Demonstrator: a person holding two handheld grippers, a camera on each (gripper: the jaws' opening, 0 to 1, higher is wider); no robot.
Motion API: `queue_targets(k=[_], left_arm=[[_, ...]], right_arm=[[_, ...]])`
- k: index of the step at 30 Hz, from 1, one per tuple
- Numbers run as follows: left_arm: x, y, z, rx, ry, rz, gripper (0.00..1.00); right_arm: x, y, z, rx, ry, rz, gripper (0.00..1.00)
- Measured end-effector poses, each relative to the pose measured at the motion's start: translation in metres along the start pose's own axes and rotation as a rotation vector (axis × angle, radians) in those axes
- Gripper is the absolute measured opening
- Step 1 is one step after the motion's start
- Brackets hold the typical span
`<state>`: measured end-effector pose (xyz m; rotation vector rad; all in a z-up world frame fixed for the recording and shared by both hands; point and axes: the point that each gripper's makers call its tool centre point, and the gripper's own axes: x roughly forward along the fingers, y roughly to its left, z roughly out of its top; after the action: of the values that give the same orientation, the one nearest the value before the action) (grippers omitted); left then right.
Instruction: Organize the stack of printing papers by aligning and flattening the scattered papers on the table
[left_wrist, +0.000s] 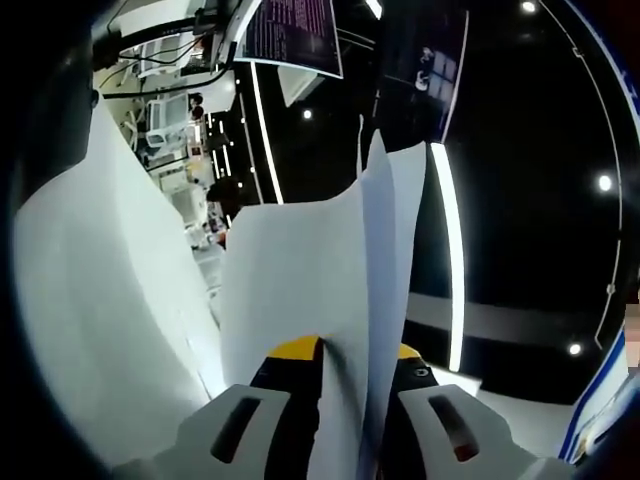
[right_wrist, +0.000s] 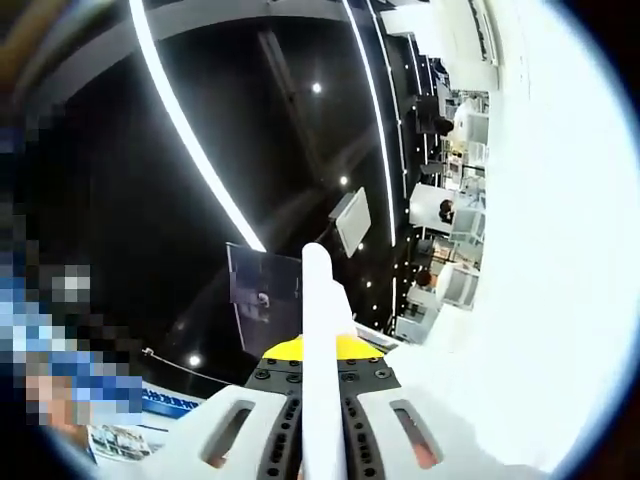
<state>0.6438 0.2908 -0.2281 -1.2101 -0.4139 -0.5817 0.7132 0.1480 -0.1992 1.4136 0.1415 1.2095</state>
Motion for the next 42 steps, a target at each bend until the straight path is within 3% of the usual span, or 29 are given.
queue_targets(k=[17, 32, 42], left_arm=[[0.0, 0.001, 0.001, 0.001, -0.004, 0.003, 0.21], [0.0, -0.002, 0.006, -0.032, -0.027, -0.019, 0.3], [0.0, -0.002, 0.005, -0.024, -0.026, -0.014, 0.3]], right_arm=[[0.002, 0.006, -0.03, 0.028, 0.043, 0.02, 0.0], [-0.002, 0.004, -0.016, 0.014, 0.015, 0.012, 0.0], [-0.001, 0.003, -0.027, 0.033, 0.028, 0.012, 0.0]])
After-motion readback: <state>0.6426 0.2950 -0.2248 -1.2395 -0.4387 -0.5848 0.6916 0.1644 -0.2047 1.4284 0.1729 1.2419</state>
